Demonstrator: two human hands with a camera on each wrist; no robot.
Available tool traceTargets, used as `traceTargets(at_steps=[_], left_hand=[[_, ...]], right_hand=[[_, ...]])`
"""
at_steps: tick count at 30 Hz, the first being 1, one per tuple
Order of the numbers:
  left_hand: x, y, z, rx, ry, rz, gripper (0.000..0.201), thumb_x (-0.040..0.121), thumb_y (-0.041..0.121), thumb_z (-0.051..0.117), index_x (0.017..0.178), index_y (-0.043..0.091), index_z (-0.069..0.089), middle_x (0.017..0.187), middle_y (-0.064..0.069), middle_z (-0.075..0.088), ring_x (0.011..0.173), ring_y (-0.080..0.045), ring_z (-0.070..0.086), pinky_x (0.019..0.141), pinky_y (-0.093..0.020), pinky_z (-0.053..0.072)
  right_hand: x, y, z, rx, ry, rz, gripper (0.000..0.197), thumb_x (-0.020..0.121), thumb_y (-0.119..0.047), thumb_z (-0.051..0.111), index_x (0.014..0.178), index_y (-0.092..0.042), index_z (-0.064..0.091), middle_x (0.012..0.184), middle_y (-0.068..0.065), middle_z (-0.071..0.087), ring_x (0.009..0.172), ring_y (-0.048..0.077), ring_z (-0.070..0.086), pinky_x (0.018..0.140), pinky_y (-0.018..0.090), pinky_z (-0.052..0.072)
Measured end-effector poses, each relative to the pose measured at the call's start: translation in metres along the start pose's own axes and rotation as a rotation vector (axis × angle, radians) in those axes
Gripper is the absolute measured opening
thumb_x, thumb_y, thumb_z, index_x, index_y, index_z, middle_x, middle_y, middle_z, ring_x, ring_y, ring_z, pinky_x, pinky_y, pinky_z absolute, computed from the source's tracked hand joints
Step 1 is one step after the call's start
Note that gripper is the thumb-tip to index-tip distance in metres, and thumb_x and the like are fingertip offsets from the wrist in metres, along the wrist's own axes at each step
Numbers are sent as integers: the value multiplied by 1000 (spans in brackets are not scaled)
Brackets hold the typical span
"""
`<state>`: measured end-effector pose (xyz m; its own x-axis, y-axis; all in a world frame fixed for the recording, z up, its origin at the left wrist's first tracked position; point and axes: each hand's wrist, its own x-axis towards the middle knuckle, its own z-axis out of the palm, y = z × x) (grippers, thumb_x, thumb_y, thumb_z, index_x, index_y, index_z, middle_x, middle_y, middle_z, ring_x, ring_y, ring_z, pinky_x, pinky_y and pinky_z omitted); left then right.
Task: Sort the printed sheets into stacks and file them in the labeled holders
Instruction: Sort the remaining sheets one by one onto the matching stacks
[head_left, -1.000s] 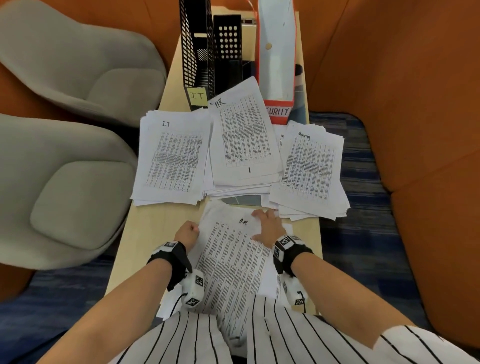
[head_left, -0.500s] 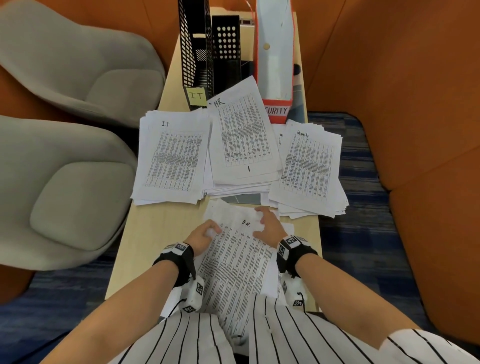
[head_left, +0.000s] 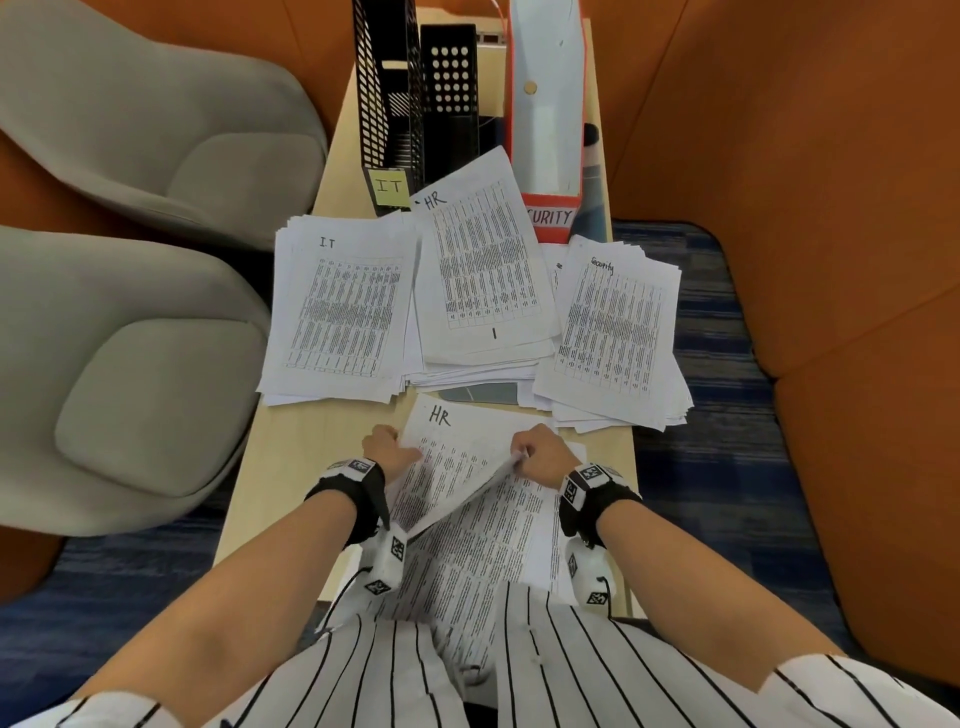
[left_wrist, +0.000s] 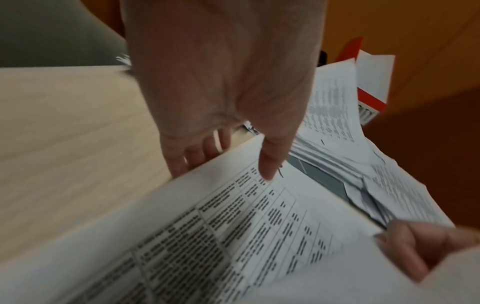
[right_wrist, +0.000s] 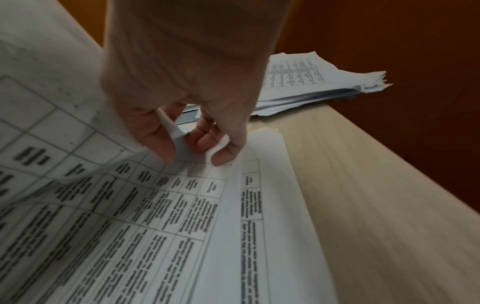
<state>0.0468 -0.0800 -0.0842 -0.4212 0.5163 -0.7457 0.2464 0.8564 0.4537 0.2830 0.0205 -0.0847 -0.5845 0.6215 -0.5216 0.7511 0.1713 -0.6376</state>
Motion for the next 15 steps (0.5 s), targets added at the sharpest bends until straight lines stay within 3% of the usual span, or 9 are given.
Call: traceTargets(at_steps=[2,4,5,7,9,12,15], left_hand=[[-5,3,2,111,-154,64,63,82,15,66,137,3,37,132,-17,50,119,-35,50,100,-41,43],[-17,9,5,156,-250,190,52,83,3,58,133,12,46,126,-11,54,115,-29,51,97,-38,42],[-22,9,7,149,-293,236,44,83,-1,54,124,17,54,118,-6,58,109,-26,53,93,-36,43],[-33,11,10,132,-413,279,29,86,2,54,103,24,62,104,4,63,101,-20,56,84,-30,46],[-42,14,8,69,-500,276,24,81,11,59,101,23,63,103,4,64,101,-19,57,83,-27,45],[-43,15,5,-189,-529,187,37,73,27,60,110,22,60,108,-3,62,97,-21,58,83,-32,46],[-45,17,5,-311,-650,64,44,82,51,60,109,16,62,83,3,56,69,-14,49,60,-21,42]], right_hand=[[2,5,1,16,18,1,28,72,6,61,58,-17,53,67,10,55,64,18,50,55,21,37],[0,5,2,51,40,4,29,71,5,64,63,-20,51,69,6,51,62,18,47,55,21,37],[-1,5,3,82,65,16,26,69,4,67,75,-18,54,77,6,50,64,19,47,57,24,41],[-1,5,6,112,112,45,53,69,-2,72,114,-18,50,101,7,47,82,22,51,70,33,52],[-3,2,6,119,123,35,76,69,-8,75,134,-26,39,116,7,42,94,23,50,83,37,54],[-7,2,4,148,97,16,61,74,-13,75,127,-29,48,116,8,39,98,24,50,83,30,48],[-8,6,7,115,114,14,42,77,-9,72,110,-27,53,114,7,40,97,29,56,91,37,52]])
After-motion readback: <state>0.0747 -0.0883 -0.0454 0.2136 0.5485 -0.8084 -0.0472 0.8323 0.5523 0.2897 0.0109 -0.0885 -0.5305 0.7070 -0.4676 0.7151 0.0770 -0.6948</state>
